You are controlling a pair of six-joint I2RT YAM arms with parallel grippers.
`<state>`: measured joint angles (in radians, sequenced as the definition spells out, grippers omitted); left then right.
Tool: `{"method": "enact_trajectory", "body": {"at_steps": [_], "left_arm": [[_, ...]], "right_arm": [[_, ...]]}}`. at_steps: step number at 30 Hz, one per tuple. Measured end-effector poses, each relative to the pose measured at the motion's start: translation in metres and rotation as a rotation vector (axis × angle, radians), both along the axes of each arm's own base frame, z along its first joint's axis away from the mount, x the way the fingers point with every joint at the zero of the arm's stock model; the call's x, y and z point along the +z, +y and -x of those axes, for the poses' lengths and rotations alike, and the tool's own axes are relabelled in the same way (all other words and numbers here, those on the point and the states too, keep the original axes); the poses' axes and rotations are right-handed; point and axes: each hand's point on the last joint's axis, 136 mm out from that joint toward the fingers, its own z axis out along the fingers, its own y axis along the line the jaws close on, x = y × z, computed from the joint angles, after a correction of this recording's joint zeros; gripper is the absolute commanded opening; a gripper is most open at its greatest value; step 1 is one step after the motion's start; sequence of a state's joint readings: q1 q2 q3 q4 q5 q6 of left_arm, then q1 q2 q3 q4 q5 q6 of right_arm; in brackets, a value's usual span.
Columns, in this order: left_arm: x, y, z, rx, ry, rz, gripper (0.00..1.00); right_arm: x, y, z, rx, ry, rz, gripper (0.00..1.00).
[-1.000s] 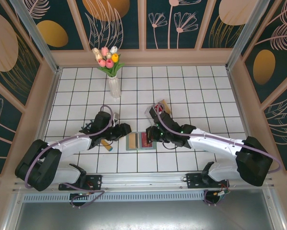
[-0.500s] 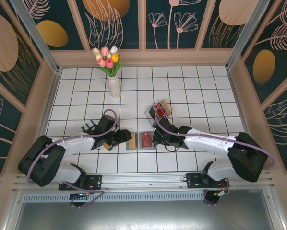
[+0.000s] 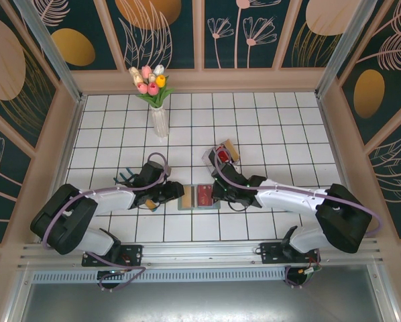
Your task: Put the credit cards into the card holder
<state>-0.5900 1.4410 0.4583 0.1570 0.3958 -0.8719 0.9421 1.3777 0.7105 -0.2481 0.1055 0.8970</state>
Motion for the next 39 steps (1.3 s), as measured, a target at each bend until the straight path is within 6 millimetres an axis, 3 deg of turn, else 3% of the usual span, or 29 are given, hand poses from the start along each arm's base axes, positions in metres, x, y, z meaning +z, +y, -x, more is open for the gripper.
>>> {"method": "enact_trajectory", "body": {"at_steps": [18,29,35,39], "left_arm": [[-0.002,-0.003,-0.001,-0.006,-0.001,0.008,0.33],[-0.002,-0.002,-0.001,-0.006,0.0,0.007,0.32],[-0.002,-0.003,0.0,-0.009,0.002,0.007,0.29],[-0.003,-0.004,0.001,-0.008,0.005,0.007,0.29]], "right_arm": [[0.033,0.037,-0.005,0.056,-0.043,-0.057,0.05],[0.024,0.042,-0.006,0.073,-0.024,-0.037,0.07],[0.029,0.056,-0.002,0.12,-0.018,-0.095,0.07],[0.022,0.06,-0.003,0.125,0.002,-0.08,0.06]]}}
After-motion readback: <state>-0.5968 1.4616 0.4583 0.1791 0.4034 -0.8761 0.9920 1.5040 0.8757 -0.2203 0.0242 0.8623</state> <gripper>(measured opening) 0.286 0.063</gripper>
